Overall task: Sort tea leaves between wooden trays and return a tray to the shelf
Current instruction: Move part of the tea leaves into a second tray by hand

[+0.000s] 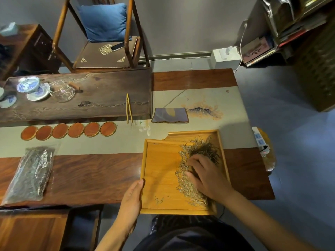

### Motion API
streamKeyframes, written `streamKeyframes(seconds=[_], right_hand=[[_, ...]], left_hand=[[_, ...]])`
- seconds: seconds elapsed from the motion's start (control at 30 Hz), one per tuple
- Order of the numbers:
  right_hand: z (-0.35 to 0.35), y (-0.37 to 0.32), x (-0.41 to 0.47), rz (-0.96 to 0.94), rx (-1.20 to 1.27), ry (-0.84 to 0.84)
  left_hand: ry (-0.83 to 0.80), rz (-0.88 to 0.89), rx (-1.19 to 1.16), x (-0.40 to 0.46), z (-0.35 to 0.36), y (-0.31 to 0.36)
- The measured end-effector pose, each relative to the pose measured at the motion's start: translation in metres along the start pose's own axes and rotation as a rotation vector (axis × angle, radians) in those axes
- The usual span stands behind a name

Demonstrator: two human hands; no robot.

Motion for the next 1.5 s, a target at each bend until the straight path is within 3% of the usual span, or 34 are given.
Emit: streamKeyframes(seconds=[0.17, 0.27, 0.53, 0.73, 0.87, 1.03, 1.2, 1.5], right_hand=[[-0.002, 0.027, -0.007, 0.21, -0.056, -0.164], [0.003, 0.032, 0.0, 0.257, -0.042, -0.171], [0.009, 0.051, 0.029, 0.25, -0.11, -0.122], [0.001, 0.067, 0.039, 0.327, -0.032, -0.075], [-0.007, 0.062, 0.031, 0.268, -0.048, -0.053], [0.003, 0.045, 0.01, 0.19, -0.01, -0.27], [0.01, 0.045, 0.017, 0.271, 0.002, -0.322], [0.008, 0.052, 0.036, 0.248, 0.028, -0.177]], left_hand=[[-0.012, -0.008, 0.001, 0.002, -0.002, -0.001], [-0.039, -0.02, 0.022, 0.002, -0.004, -0.003], [-0.009, -0.042, 0.061, 0.003, -0.012, -0.013], [0.018, -0.069, 0.027, 0.003, -0.016, -0.017], [0.038, -0.063, 0.011, 0.004, -0.018, -0.015], [0.041, -0.057, 0.008, 0.008, -0.017, -0.011], [-0.011, -0.054, 0.034, 0.01, -0.019, -0.008], [-0.054, -0.055, 0.017, 0.007, -0.021, -0.014]])
Point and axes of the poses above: each hand's wrist, its own x-axis towards the middle knuckle, its own z-axis out of the palm, y = z × x, the point moved 2 cm from there along x, towards the middle knuckle, and after that the axes turned 2 degrees about -y, right-handed, at the moved point
